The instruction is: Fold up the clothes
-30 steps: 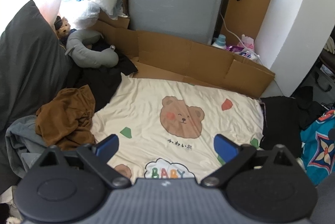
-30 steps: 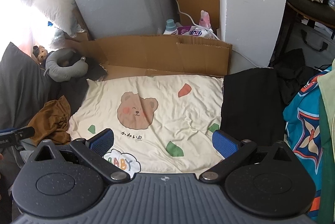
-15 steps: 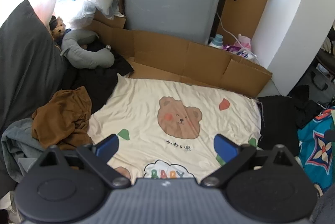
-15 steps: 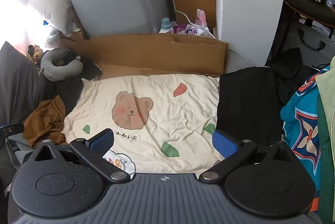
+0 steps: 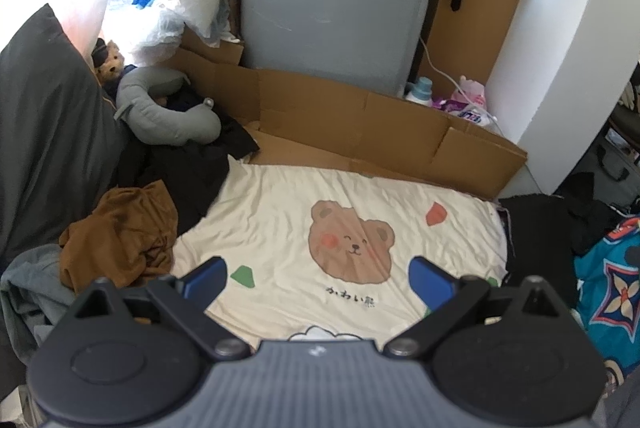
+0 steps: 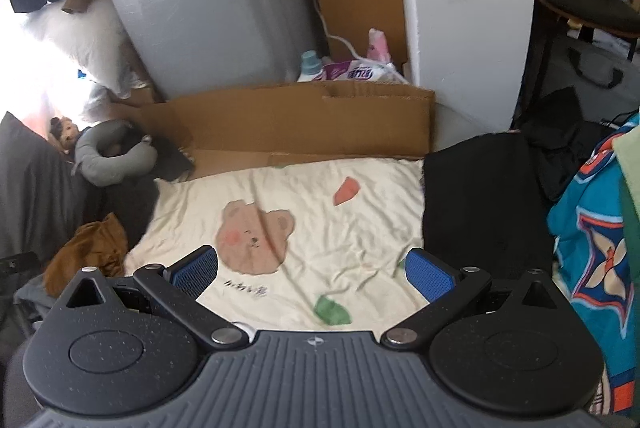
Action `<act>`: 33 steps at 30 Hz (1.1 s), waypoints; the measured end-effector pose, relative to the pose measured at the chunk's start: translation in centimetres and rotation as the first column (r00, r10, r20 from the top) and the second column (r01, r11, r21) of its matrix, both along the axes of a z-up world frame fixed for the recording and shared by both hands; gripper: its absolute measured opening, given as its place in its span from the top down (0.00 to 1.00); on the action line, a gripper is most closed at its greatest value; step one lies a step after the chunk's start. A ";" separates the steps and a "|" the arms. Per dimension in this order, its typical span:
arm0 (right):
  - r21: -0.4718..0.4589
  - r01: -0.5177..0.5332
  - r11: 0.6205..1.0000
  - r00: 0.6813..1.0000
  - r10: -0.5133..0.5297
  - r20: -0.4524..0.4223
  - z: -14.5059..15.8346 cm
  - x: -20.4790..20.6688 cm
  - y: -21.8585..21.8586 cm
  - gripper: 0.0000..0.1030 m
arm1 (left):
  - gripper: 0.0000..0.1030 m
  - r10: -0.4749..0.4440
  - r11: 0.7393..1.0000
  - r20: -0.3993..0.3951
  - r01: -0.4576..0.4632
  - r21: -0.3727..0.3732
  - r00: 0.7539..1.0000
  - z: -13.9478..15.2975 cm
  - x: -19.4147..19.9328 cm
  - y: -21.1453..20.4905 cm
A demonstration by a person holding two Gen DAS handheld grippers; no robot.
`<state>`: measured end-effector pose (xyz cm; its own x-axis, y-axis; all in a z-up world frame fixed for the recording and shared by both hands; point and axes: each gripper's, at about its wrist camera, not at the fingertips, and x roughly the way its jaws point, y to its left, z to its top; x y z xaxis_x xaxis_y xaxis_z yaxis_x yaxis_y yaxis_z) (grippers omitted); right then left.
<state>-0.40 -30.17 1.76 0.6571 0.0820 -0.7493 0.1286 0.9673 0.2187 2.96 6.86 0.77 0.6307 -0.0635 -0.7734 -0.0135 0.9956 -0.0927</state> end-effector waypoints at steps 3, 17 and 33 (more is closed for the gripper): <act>0.002 0.017 1.000 1.000 -0.017 0.021 -0.6 0.2 -0.2 0.00 | 0.04 0.004 1.000 0.006 -0.004 0.004 1.000 -0.3 0.5 0.6; 0.004 0.046 0.999 0.997 -0.046 0.065 -3.5 1.6 1.0 0.00 | 0.06 0.034 0.999 0.003 -0.034 -0.004 0.999 -3.7 1.8 4.4; 0.042 0.009 0.999 0.996 -0.013 0.085 -6.9 3.9 3.3 0.00 | 0.09 0.132 0.991 -0.022 -0.133 -0.028 0.991 -9.8 1.9 10.0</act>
